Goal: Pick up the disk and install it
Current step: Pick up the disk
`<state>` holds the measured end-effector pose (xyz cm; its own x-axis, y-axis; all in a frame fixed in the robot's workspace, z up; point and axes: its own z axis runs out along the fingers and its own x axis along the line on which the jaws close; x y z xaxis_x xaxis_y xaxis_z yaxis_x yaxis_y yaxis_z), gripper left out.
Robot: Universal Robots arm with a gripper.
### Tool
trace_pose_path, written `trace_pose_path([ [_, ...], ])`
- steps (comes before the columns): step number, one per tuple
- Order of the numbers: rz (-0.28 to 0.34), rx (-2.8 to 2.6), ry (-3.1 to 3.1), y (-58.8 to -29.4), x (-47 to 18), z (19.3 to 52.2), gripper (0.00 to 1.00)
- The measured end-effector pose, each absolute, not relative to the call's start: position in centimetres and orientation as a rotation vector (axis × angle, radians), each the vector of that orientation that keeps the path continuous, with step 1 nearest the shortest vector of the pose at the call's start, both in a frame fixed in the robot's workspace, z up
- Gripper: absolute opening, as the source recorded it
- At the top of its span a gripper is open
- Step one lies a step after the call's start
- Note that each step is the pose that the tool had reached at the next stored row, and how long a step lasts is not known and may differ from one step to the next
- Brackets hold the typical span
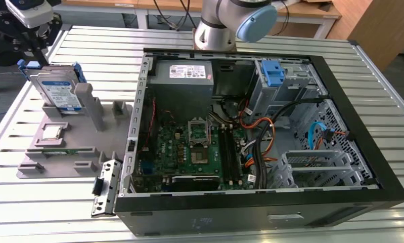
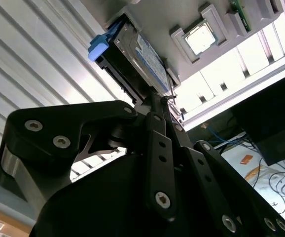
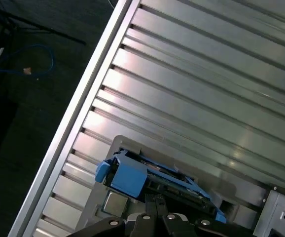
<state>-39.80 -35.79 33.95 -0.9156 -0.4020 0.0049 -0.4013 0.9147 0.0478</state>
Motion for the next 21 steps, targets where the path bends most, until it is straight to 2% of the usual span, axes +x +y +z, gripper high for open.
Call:
trace_pose_path([
  [21, -0.066, 1.184, -2.885, -35.79, -39.80, 33.92, 0.10],
])
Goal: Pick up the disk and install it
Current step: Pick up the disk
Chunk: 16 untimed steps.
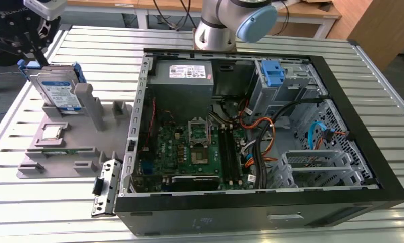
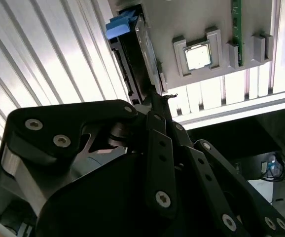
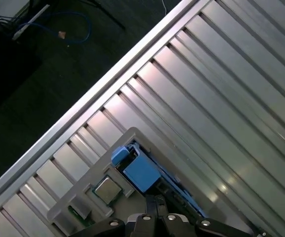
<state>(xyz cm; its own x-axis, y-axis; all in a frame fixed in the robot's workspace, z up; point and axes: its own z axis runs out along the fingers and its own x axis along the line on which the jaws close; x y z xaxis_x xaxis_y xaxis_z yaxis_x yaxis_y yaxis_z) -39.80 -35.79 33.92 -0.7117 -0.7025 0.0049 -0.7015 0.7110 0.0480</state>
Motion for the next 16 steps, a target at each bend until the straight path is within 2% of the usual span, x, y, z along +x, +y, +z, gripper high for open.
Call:
trace_pose_path([
  [16, -0.067, 1.538, -2.708, -35.79, -39.80, 33.90, 0.10],
])
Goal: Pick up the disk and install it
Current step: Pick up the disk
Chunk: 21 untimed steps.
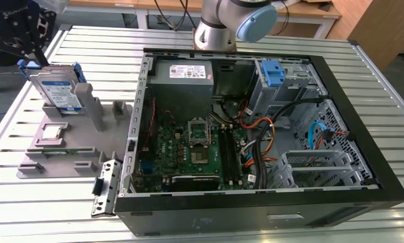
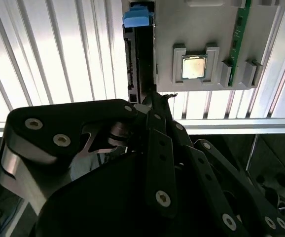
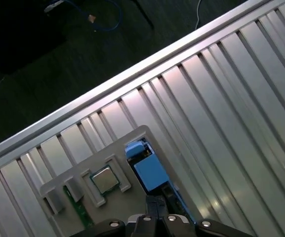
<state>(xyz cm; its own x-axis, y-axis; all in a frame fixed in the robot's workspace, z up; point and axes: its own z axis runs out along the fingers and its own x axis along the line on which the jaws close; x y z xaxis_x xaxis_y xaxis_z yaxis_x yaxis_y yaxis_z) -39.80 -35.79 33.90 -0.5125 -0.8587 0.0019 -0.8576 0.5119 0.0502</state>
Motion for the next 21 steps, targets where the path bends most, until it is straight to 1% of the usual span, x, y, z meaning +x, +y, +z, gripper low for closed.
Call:
trace_pose_path([
  [21, -0.088, 1.892, -2.481, -35.79, -39.79, 33.83, 0.10],
])
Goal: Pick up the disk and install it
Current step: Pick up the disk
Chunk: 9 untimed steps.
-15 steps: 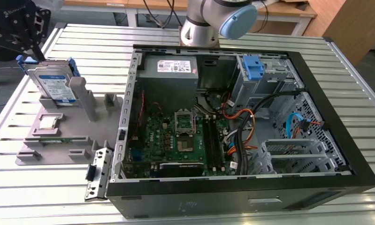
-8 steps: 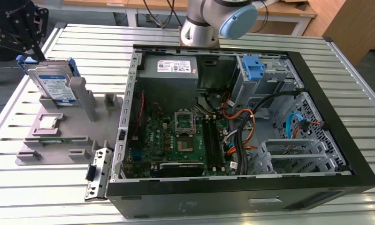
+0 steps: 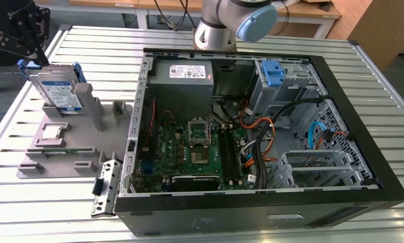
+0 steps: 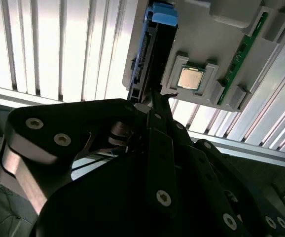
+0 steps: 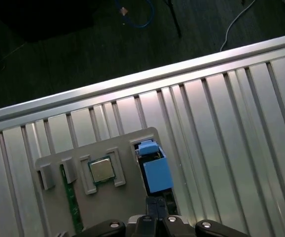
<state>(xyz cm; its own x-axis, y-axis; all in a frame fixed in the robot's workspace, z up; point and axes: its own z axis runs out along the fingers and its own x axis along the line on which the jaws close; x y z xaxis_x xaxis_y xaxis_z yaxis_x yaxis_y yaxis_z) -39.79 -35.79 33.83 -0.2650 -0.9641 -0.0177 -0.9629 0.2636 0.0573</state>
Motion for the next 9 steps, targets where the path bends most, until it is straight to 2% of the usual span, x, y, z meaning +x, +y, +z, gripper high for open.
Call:
trace_pose_path([
  [9, -0.097, 2.024, -2.389, -35.79, -39.79, 33.75, 0.10],
])
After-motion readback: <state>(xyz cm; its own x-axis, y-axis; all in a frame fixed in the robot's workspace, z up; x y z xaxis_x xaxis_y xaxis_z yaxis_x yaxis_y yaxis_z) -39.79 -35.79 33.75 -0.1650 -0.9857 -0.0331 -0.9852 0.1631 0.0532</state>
